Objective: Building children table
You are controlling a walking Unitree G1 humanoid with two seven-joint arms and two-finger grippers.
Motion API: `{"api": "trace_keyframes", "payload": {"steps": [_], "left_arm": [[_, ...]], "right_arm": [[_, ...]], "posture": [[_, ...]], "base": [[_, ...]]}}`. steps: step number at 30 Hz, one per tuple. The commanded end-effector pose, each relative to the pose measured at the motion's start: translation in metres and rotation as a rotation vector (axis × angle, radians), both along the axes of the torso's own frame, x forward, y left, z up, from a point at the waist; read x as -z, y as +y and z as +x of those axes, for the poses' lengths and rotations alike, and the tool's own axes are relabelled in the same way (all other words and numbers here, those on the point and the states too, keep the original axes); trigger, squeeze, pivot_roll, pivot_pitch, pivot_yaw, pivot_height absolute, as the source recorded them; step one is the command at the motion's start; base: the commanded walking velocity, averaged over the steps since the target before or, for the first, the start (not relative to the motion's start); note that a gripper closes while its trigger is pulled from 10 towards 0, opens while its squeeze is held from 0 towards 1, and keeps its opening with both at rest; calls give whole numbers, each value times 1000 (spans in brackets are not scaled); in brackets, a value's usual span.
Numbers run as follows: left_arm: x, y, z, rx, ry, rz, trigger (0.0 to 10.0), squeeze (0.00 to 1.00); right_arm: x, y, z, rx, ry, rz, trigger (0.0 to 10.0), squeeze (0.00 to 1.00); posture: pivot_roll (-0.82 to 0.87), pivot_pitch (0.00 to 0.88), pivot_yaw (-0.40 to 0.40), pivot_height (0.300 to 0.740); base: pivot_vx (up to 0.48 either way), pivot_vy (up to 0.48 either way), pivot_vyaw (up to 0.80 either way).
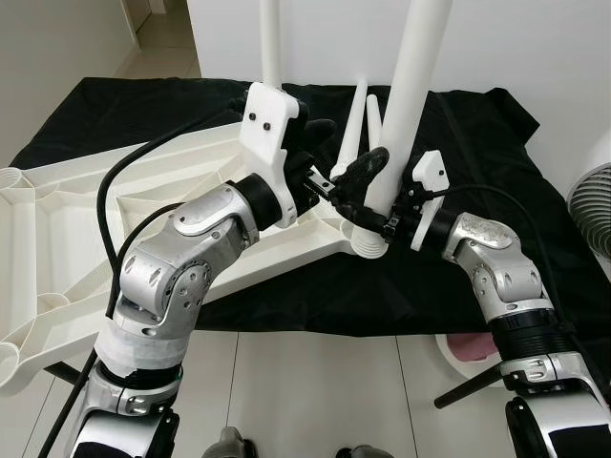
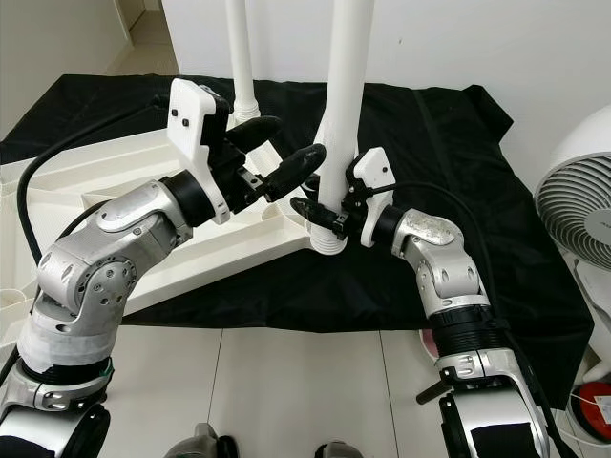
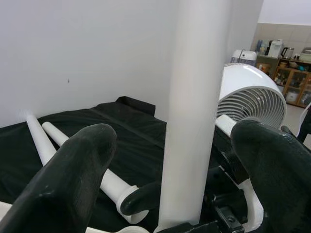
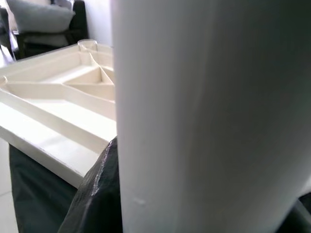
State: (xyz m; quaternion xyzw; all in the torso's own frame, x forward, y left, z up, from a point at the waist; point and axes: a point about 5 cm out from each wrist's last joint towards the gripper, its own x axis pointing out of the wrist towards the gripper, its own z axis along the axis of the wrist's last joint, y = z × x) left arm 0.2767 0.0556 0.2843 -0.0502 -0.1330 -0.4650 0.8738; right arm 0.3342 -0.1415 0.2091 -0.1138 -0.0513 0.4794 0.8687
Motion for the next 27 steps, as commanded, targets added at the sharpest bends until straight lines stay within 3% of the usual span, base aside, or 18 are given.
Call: {"api": "trace_keyframes", "payload": {"steps": [1,3,17,27], "left_arm": [[-5,-6,-7,101,-47,27,10000,0],[-12,-7,-6,99,-49,-1,10000,0],[-17,-12,-5,102,-58,-7,10000,0],[-19,-15,6,25,6,9,10000,0]], "right_arm": [[-1,3,0,-19,-13,-24,10000,0],[2,8,-3,-64,-11,-70,10000,0],[4,17,-9,-147,-3,-127,10000,0],[9,22,-13,-199,-2,-189,10000,0]], "posture": [[-65,54,37,740],[-63,55,36,740],[-62,38,36,740],[-58,39,38,740]], "base": [[0,0,0],[0,0,0],[0,0,0],[0,0,0]]}}
